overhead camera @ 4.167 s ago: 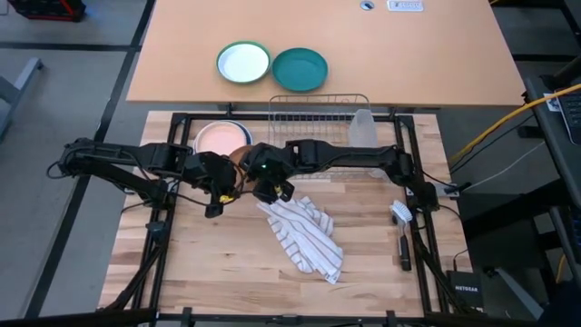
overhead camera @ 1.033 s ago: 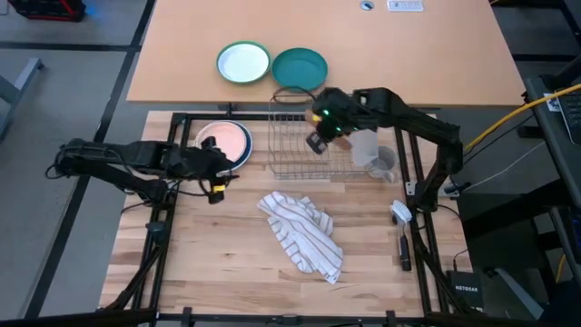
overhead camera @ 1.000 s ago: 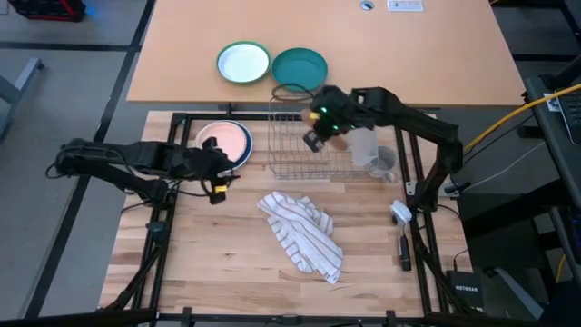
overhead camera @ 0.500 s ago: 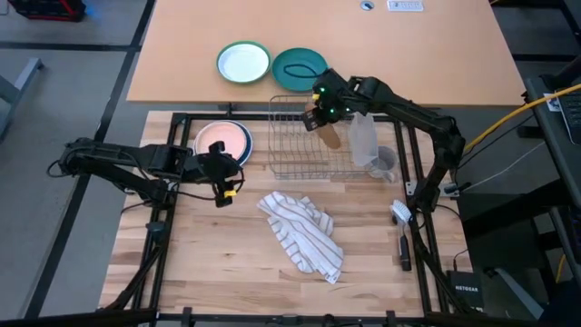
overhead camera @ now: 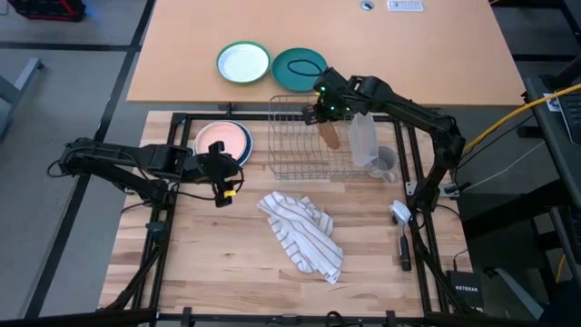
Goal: Sort dishes
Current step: Put the brown plate into the dish rack
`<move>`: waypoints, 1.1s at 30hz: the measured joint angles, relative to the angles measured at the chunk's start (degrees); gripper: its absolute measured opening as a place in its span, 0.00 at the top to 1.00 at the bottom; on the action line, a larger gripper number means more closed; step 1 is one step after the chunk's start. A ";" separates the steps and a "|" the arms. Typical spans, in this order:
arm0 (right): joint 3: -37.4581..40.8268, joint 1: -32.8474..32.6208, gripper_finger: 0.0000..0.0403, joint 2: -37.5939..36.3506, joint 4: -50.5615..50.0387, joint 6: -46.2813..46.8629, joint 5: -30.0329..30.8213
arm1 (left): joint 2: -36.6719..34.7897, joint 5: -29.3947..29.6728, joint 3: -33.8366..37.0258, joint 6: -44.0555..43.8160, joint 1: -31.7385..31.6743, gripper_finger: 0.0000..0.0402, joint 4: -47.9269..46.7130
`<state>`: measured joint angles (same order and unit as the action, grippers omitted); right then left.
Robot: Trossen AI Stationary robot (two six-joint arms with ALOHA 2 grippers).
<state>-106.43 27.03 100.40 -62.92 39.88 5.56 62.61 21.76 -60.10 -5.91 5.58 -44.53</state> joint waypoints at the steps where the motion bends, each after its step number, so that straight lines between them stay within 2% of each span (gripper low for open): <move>1: 0.00 -0.01 0.82 0.00 -0.03 0.24 0.48 | 0.00 -0.01 0.00 -0.04 0.00 0.61 -0.03; 15: -0.08 -1.23 0.82 3.92 0.92 0.31 1.86 | 0.00 -0.04 0.00 -0.09 0.00 0.61 -0.15; 21: -0.23 -1.19 0.82 5.97 3.48 0.72 1.54 | -0.02 -0.07 0.00 -0.11 0.02 0.61 -2.91; 33: -0.17 -1.59 0.82 6.00 2.27 5.03 3.00 | -0.02 -0.07 0.02 -2.27 0.02 0.61 -4.57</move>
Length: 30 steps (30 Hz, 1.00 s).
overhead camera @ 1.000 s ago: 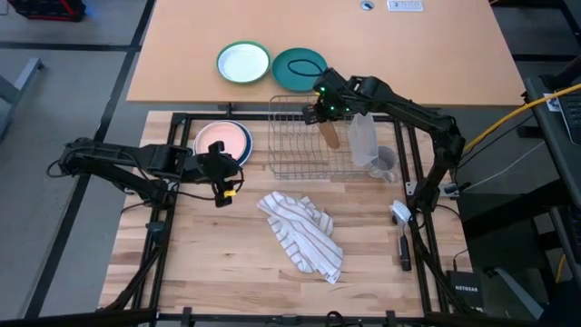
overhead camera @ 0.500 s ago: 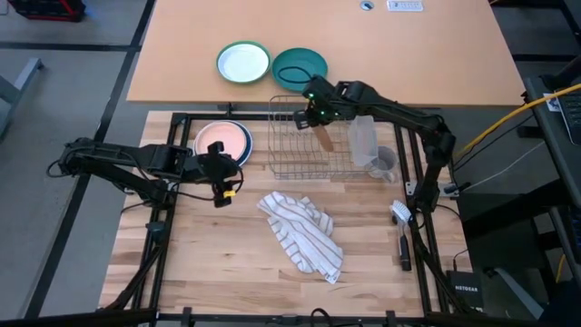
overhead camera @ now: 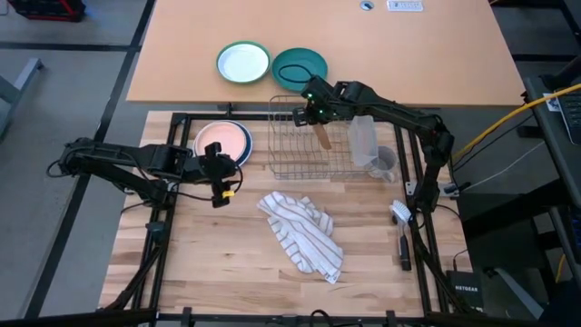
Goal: Sort dishes
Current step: Put the brown plate into the dish rack
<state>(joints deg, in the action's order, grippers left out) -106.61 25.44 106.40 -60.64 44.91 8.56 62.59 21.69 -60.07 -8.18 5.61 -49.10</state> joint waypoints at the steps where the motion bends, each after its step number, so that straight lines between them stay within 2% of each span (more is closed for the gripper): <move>1: 0.00 -0.10 0.82 0.01 -0.48 0.17 0.09 | 0.00 0.00 0.00 -0.50 0.00 0.61 0.00; 11: 0.11 -2.35 0.82 0.10 -2.46 6.27 2.01 | 0.00 0.01 0.00 -1.39 0.63 0.61 -0.32; 17: 0.22 -3.08 0.82 0.34 -5.89 10.74 2.28 | 0.02 -0.01 0.00 -1.42 2.42 0.61 -4.67; 30: 0.28 -3.38 0.81 0.91 -9.37 10.14 3.97 | 0.02 0.01 0.00 -0.18 4.26 0.61 -6.49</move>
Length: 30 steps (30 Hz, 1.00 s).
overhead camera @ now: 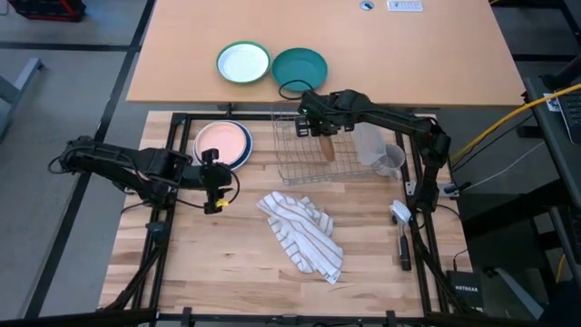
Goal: Sort dishes
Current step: Put the brown plate into the dish rack
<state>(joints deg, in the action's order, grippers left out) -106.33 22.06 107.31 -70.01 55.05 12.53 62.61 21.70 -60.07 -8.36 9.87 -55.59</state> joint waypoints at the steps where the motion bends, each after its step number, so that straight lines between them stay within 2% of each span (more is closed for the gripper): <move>1: 0.00 0.00 0.81 0.33 0.07 -0.03 0.17 | 0.00 0.02 0.00 0.25 0.00 0.61 -0.01; 17: 0.11 0.47 0.47 1.81 -0.29 -1.60 -0.92 | 0.00 0.02 0.00 5.39 -0.02 0.61 -1.40; 23: 0.05 0.55 0.44 1.77 -3.76 -1.94 -2.20 | 0.00 0.00 0.00 5.55 -0.02 0.61 -2.78; 30: -0.04 1.03 0.44 1.68 -5.47 -1.49 -10.69 | 0.00 0.02 0.00 6.29 -0.04 0.61 -2.65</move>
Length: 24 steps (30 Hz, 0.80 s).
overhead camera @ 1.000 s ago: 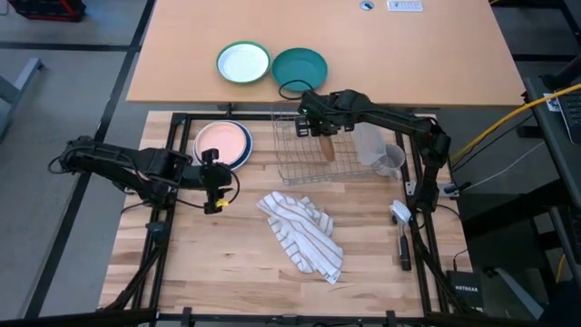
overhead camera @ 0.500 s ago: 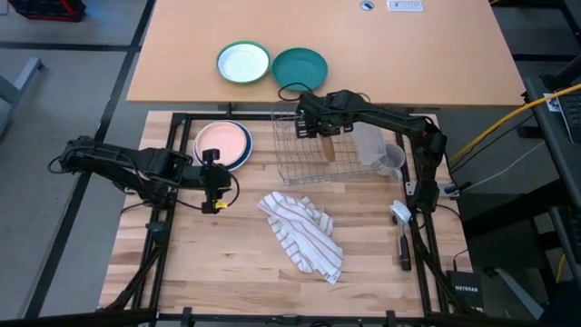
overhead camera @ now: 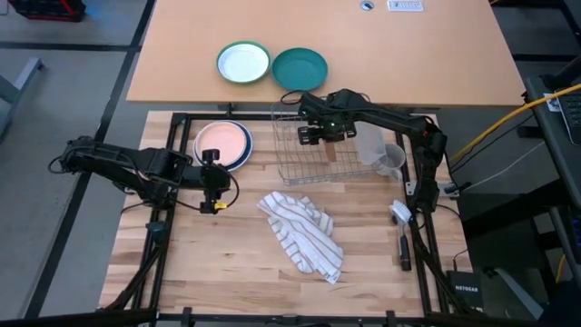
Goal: Sort dishes
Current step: Put the brown plate into the dish rack
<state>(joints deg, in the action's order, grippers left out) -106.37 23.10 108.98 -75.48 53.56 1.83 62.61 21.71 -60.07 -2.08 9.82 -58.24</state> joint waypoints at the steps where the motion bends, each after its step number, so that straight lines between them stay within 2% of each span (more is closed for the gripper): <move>1: -0.02 0.26 0.44 -0.02 0.00 0.00 -0.08 | 0.00 -0.02 0.00 0.01 0.00 0.61 0.00; 8: -0.77 1.33 0.44 -0.09 -4.30 -0.02 0.81 | 0.00 -0.02 0.00 0.10 0.00 0.61 0.02; 15: -1.70 1.48 0.44 -0.19 -8.96 -0.60 8.28 | 0.00 -0.02 0.00 0.19 0.00 0.61 0.16; 24: -1.70 1.33 0.44 -0.19 -8.90 -8.43 14.79 | 0.00 -0.02 0.00 0.20 0.00 0.61 0.15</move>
<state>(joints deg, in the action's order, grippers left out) -108.07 24.43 108.79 -84.39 45.13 16.63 62.61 21.69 -60.07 -1.87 9.82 -58.08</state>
